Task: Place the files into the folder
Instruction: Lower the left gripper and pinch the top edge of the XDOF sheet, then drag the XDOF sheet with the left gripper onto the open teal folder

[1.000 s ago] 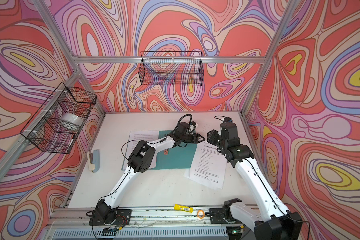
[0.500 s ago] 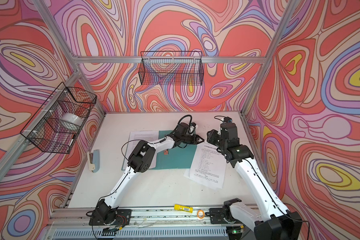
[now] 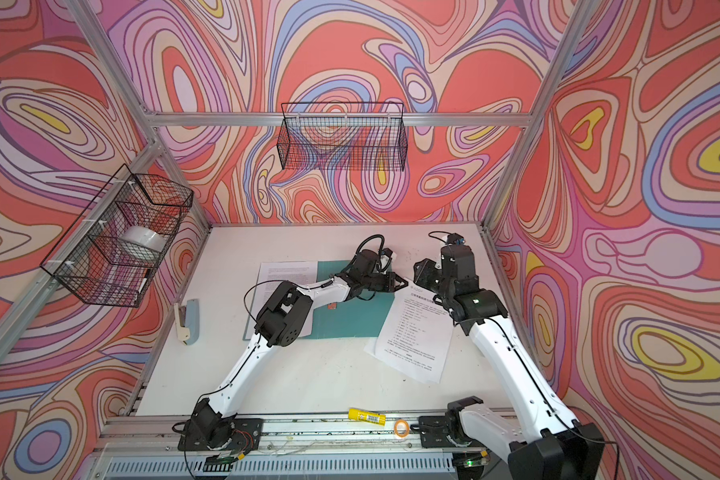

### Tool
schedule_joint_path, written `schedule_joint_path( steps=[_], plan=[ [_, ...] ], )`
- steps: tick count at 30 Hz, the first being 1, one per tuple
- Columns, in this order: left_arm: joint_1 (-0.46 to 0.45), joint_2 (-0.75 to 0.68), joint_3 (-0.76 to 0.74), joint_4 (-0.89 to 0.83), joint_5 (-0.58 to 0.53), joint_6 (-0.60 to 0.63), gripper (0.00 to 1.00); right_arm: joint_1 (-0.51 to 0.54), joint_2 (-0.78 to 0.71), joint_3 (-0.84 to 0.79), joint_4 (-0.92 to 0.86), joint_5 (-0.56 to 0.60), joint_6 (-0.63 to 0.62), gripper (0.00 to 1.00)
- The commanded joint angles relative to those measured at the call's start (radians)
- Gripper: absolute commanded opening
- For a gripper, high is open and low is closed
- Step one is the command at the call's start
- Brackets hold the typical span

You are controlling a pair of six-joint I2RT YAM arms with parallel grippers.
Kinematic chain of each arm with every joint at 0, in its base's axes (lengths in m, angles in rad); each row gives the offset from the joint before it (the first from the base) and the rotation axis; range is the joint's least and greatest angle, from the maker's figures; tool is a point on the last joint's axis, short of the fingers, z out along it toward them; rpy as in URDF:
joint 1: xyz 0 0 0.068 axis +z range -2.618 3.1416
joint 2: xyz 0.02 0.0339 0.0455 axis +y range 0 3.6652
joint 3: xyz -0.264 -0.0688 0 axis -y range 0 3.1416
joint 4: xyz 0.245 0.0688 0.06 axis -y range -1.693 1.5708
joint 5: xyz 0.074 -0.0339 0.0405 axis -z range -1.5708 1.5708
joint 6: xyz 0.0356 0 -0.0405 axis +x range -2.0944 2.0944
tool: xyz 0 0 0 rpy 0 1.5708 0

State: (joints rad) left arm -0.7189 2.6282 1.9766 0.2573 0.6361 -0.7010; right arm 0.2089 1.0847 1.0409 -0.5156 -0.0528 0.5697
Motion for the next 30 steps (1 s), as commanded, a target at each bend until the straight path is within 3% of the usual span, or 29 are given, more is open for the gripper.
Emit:
schedule_joint_path(
  steps=[1,5,13,30],
  plan=[
    [-0.023,-0.044,-0.045,0.094,0.015,-0.096,0.01,-0.006,0.001,0.006,0.015,-0.004,-0.009,0.36],
    [-0.034,-0.053,-0.069,0.236,0.018,-0.227,0.00,-0.007,0.011,0.021,0.008,0.004,-0.020,0.36],
    [-0.069,-0.095,-0.045,0.348,0.026,-0.348,0.00,-0.018,0.008,0.074,-0.019,0.045,-0.043,0.36],
    [-0.125,-0.364,-0.239,0.405,0.051,-0.357,0.00,-0.084,-0.003,0.197,-0.068,0.114,-0.089,0.35]
  ],
)
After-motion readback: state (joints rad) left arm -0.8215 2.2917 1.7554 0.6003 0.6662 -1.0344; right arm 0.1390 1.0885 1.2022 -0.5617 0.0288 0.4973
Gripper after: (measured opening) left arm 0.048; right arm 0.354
